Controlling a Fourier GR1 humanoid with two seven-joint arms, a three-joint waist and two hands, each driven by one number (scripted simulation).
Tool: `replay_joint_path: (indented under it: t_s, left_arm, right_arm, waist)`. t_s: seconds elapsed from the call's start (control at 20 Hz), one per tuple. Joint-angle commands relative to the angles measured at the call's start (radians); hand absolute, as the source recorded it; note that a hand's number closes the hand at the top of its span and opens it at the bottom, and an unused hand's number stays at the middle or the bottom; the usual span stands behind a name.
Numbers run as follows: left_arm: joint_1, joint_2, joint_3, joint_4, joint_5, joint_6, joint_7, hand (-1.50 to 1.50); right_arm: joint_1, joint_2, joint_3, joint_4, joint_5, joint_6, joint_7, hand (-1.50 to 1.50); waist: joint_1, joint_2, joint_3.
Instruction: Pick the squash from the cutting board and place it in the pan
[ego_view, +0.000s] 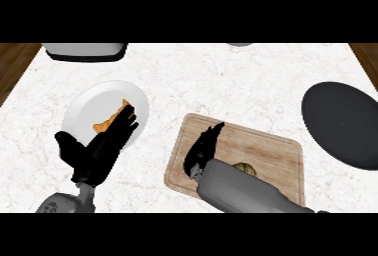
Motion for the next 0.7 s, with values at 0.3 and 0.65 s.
replay_joint_path:
  t_s: [0.3,0.65]
  left_arm:
    - [-0.020,-0.032,-0.010,0.062,-0.040,0.002,-0.027,0.00]
    - [-0.052,-0.014,0.055,0.085,-0.001,-0.046,-0.010,0.00]
  right_arm:
    - [0.079,0.039,0.087,0.032,0.035,0.107,0.254,-1.50]
    - [0.013,0.039,0.016,0.020,0.085,0.195,0.195,-1.50]
  waist:
    - [-0.006,0.016,0.003]
    - [-0.022,0.018,0.004]
